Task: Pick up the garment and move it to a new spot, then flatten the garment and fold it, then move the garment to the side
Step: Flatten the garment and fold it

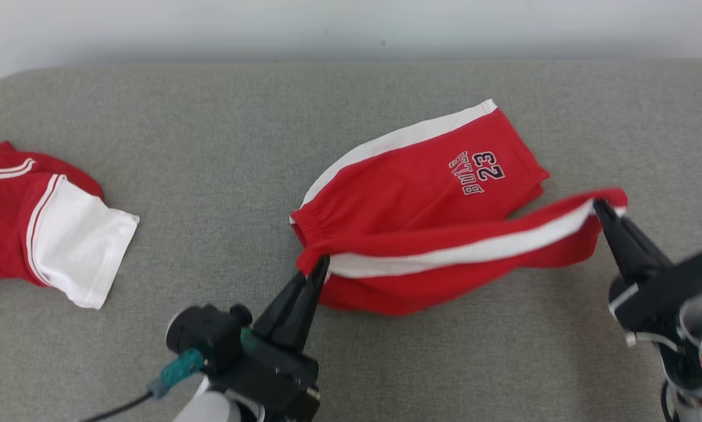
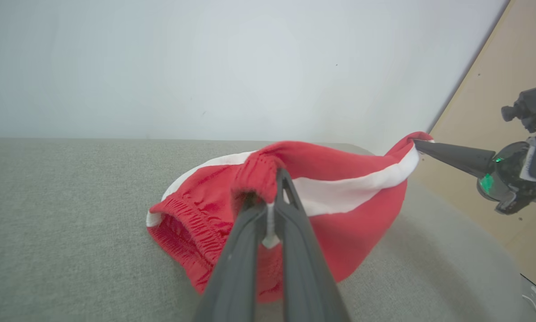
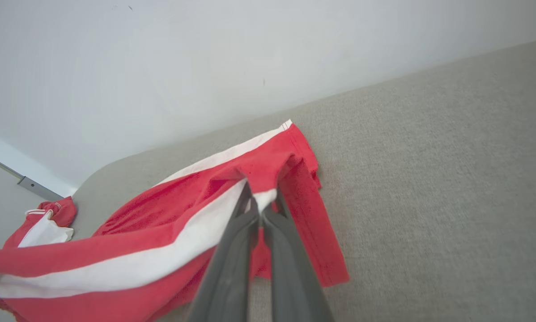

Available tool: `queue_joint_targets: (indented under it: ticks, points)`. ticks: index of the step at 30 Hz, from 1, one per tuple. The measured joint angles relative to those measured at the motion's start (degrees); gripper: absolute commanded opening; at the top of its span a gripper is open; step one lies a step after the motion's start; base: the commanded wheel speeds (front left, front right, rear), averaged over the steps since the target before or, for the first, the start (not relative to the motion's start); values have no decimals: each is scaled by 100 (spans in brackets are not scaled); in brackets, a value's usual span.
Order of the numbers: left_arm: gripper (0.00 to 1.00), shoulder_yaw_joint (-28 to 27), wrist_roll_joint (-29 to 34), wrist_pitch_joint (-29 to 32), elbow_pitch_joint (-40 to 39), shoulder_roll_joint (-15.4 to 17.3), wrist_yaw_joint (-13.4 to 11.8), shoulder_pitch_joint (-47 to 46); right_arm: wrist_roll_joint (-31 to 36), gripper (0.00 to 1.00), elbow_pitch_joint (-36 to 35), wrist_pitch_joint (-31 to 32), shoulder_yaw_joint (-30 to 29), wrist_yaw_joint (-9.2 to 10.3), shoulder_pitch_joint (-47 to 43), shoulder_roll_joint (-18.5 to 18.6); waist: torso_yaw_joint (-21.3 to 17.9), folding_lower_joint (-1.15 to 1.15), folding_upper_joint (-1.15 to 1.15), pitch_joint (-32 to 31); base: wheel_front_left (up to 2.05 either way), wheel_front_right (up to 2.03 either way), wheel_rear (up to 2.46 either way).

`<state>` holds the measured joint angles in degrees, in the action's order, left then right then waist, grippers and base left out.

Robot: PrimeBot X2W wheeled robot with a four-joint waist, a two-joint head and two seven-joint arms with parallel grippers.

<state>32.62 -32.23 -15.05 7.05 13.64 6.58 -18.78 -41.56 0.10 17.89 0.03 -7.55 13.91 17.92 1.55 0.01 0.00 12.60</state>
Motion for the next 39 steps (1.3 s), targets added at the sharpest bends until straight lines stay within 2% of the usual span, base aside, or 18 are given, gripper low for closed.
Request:
queue_joint_targets:
  ticks: [6,16,31,32,33,34,35,39]
  points:
    - [0,-103,-66,-1,527,-264,48,-717,90,0,1136,73,241,0,1333,20,102,0,0,300,0,0,0]
    - [0,-258,-69,0,1448,-575,68,-1666,355,0,3067,-191,615,0,3177,53,338,1,0,825,0,0,0]
    - [0,4,-158,0,2074,-816,92,-2301,748,0,4989,-570,1288,0,4797,186,666,1,1,1294,0,0,0]
    - [0,10,-158,0,2116,-820,92,-2321,759,14,5082,-592,1322,0,4840,187,662,1,1,1298,0,0,0]
    - [33,10,-156,0,2162,-821,92,-2345,787,41,5156,-657,1359,0,4879,188,653,1,1,1296,0,0,0]
    - [77,-16,-126,0,2173,-824,93,-2357,788,100,5215,-715,1386,0,4915,190,644,1,1,1286,0,0,0]
    - [100,-52,-113,0,2187,-832,93,-2368,777,100,5277,-754,1419,0,4949,185,635,0,1,1270,0,0,0]
    - [100,-143,1,0,2267,-854,92,-2341,649,100,5348,-903,1659,0,4936,189,605,0,1,1152,0,0,0]
